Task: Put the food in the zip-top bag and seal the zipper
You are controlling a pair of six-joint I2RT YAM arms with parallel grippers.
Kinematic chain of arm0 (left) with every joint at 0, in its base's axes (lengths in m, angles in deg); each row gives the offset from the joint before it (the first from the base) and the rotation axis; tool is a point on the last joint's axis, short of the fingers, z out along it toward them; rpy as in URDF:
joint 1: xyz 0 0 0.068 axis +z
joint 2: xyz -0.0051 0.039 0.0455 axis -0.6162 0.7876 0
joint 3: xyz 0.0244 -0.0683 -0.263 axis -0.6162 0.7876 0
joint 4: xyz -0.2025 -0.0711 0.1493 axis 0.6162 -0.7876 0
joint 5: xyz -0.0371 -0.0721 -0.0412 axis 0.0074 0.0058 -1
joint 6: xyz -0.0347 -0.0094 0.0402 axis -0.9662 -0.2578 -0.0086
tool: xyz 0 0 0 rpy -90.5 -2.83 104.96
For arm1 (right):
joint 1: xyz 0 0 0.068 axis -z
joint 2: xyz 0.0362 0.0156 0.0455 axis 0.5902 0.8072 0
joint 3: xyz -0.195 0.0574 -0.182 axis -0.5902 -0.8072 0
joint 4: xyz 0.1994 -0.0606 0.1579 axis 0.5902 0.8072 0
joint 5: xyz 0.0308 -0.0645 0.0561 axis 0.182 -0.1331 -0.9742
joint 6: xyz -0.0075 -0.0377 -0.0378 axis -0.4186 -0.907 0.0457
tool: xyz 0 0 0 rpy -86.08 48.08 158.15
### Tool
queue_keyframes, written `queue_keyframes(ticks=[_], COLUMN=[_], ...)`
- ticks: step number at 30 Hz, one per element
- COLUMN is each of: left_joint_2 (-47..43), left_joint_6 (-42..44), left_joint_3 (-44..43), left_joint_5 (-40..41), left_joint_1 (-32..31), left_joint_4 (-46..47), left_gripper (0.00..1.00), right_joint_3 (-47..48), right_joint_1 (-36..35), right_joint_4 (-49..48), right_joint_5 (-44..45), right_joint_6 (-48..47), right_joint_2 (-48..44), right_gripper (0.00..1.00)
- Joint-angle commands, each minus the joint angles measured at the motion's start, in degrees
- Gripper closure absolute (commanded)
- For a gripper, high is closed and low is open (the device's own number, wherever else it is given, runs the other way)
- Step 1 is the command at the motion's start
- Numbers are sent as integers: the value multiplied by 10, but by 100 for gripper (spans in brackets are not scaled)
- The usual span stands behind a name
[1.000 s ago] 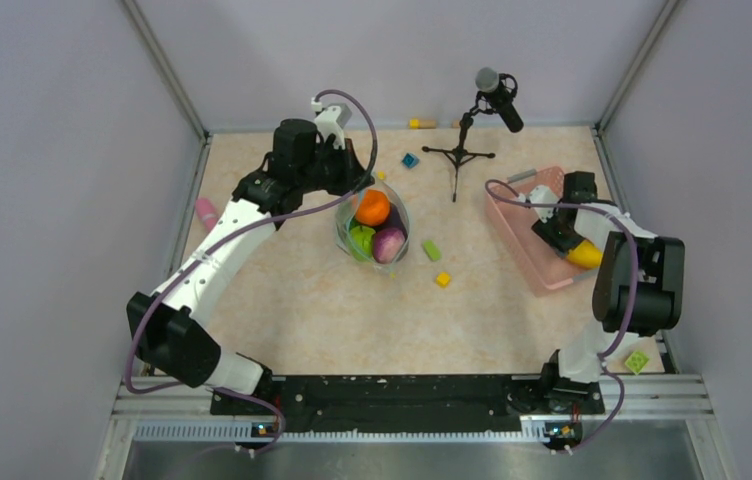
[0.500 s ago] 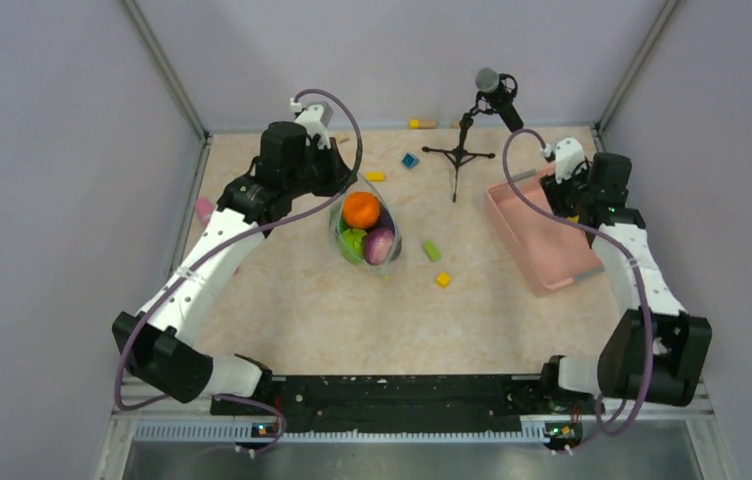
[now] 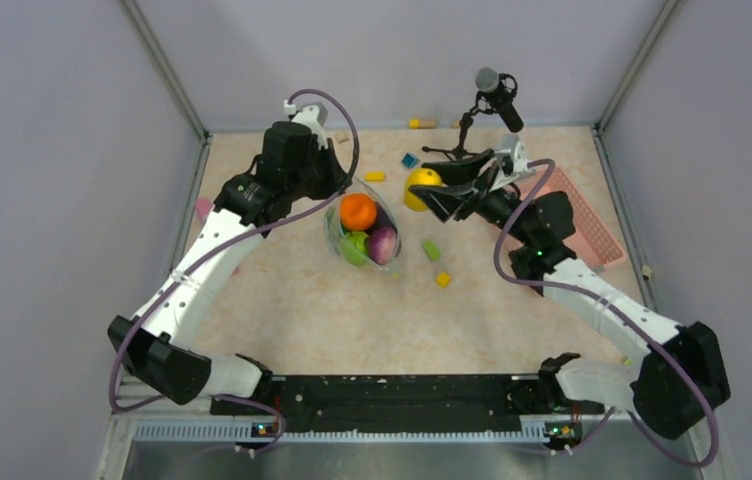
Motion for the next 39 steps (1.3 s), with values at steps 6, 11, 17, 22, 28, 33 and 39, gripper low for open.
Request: queue_keyframes(ticks=[6, 11, 17, 22, 28, 33, 39], left_joint_2=[-38, -44, -57, -73, -82, -85, -92], left_joint_6=[-46, -53, -58, -64, -66, -70, -77], left_joint_3=[-26, -24, -13, 0, 14, 22, 29], left_joint_5=[47, 46, 31, 23, 23, 23, 27], left_joint_1=[-19, -25, -30, -30, -30, -30, -30], left_joint_4=[10, 10, 20, 30, 40, 51, 59], left_gripper=[100, 100, 100, 100, 100, 100, 100], right_joint_3=[25, 27, 25, 35, 93, 118, 124], right_joint_1=[-130, -161, -190, -218, -236, -252, -281], right_joint_4=[-445, -421, -359, -311, -110, 8, 83], right_joint_5=[48, 105, 217, 307, 342, 371, 454], right_joint_6=[239, 187, 107, 99, 143, 131, 49], right_joint_2=[173, 220, 258, 286, 275, 269, 270], right_gripper=[100, 100, 100, 100, 100, 100, 100])
